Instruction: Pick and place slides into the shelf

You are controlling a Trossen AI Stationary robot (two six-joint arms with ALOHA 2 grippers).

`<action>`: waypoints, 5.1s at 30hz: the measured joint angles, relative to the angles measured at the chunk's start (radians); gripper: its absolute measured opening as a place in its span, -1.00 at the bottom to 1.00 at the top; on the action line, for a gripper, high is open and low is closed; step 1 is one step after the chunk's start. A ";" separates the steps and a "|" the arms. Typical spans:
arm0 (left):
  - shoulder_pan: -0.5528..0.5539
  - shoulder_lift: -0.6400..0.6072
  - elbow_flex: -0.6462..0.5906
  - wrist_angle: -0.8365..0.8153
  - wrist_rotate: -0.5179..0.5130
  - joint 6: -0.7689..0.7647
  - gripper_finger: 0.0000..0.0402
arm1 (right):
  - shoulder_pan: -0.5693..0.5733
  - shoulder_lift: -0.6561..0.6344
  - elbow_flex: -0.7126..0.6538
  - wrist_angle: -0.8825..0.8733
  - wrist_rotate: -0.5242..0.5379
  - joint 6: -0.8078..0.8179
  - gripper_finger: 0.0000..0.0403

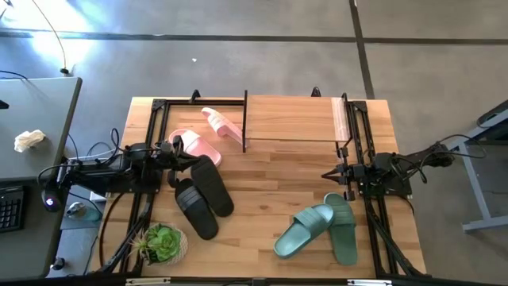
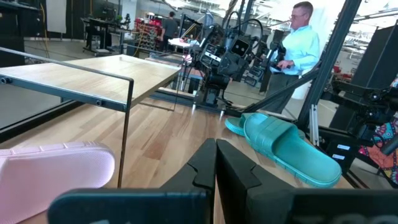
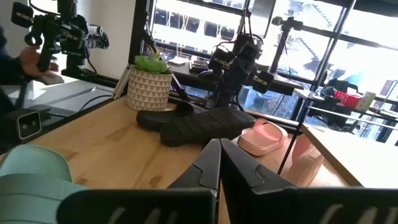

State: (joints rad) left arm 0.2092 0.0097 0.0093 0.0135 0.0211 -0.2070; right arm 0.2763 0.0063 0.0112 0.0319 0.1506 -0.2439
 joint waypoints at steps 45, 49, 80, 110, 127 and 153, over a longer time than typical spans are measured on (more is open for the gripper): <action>0.000 0.000 0.000 0.015 0.076 -0.112 -1.00 | 0.000 0.165 0.245 0.298 -0.115 0.449 -1.00; 0.000 0.000 0.000 0.015 0.076 -0.112 -1.00 | 0.000 0.317 0.386 0.166 -0.107 0.444 -1.00; -0.006 0.614 0.381 0.247 0.326 0.276 -1.00 | 0.140 0.963 0.930 -0.583 0.287 0.690 -1.00; -0.516 1.949 1.126 0.292 -0.341 0.871 -0.98 | 0.170 0.962 0.927 -0.801 0.290 0.875 -1.00; -0.481 2.129 1.379 0.288 -0.302 0.856 -0.11 | 0.170 0.963 0.927 -0.815 0.305 0.873 -1.00; -0.437 2.268 1.532 0.279 -0.304 0.829 -0.17 | 0.169 0.963 0.927 -0.821 0.320 0.865 -1.00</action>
State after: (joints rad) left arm -0.2277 2.2780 1.5410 0.2929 -0.2831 0.6215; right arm 0.4458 0.9691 0.9382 -0.7894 0.4706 0.6209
